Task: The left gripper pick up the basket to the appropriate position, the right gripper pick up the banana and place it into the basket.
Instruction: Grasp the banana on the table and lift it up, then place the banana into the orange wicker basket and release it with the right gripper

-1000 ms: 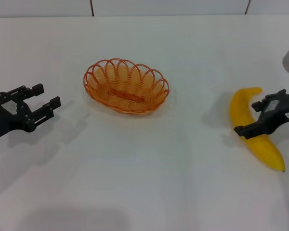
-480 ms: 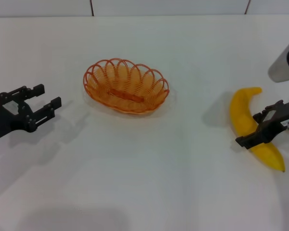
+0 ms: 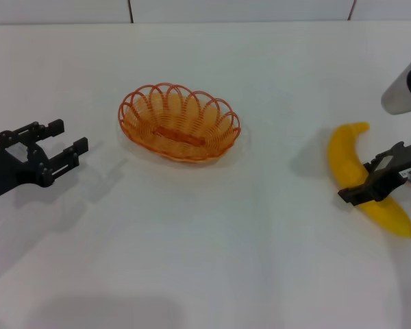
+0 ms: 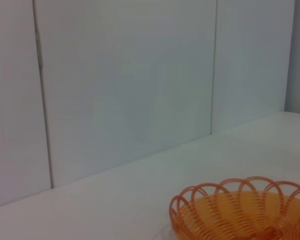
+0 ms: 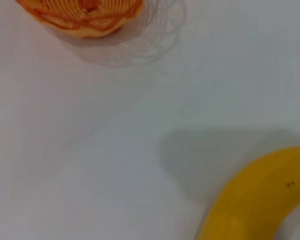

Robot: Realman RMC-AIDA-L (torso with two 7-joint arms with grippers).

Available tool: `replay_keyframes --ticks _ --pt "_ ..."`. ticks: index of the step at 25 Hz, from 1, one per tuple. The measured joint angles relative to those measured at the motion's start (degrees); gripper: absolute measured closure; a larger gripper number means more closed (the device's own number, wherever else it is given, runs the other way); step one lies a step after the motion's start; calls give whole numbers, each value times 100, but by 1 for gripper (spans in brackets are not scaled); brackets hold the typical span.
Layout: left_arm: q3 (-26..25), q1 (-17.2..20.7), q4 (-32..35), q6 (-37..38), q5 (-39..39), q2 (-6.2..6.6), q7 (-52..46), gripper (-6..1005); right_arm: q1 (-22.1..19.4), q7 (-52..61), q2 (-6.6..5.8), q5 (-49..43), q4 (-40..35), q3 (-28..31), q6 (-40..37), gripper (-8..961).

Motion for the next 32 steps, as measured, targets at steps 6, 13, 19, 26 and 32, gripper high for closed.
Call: replay_keyframes --ticks 6,13,19,26,32 --pt "0 5 0 -3 0 0 0 415 -3 -32 -6 33 -105 20 -59 326" --pt "-1 35 0 -3 -18 0 0 415 44 -359 -3 577 -623 -20 123 459" --pt "0 12 0 -3 -9 -5 0 416 464 -893 2 1493 -705 -431 469 460" --pt "-1 -6 0 0 -18 -10 0 416 1550 -865 21 1588 -15 -1748 1547 453" --pt "38 -78 0 44 -19 -17 0 417 2410 -609 31 1576 1210 -2561 2491 446"
